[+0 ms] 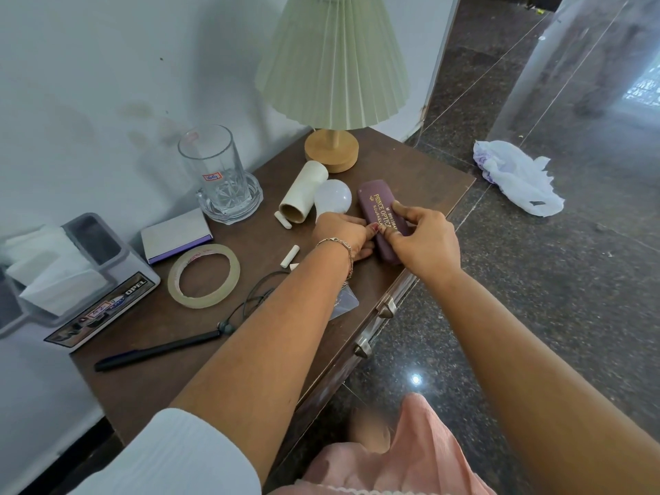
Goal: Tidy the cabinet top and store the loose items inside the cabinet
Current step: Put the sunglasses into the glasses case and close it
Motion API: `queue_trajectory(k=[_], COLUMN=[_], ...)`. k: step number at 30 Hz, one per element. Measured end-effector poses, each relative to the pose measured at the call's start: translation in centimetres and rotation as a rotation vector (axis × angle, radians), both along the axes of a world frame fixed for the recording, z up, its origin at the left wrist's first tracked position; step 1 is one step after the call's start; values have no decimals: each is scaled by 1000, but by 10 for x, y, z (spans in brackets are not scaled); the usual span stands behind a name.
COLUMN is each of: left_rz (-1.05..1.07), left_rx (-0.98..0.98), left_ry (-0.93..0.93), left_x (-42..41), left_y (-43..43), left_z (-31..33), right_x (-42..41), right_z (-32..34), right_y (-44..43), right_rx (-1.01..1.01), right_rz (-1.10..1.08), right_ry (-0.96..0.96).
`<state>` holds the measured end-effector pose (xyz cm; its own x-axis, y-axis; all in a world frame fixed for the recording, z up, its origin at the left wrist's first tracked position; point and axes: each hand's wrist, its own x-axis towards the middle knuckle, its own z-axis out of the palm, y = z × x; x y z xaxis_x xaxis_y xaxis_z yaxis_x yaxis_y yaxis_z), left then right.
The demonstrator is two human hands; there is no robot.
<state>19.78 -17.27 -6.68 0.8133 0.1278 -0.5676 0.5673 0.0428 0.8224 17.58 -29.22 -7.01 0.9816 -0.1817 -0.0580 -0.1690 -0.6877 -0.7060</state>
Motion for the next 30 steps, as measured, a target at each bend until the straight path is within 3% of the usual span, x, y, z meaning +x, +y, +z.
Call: queue_trajectory(k=[9, 18, 30], left_rz=[54, -3, -236], left_rx=[33, 64, 172], left_ry=[-14, -167, -364], left_x=[-1, -4, 14], left_y=[-4, -10, -1], left_z=[0, 1, 5], right_x=[6, 8, 35], right_z=[0, 1, -5], right_y=[-3, -11, 12], right_rx=[-55, -147, -74], right_rz=[26, 195, -72], right_ry=[49, 75, -128])
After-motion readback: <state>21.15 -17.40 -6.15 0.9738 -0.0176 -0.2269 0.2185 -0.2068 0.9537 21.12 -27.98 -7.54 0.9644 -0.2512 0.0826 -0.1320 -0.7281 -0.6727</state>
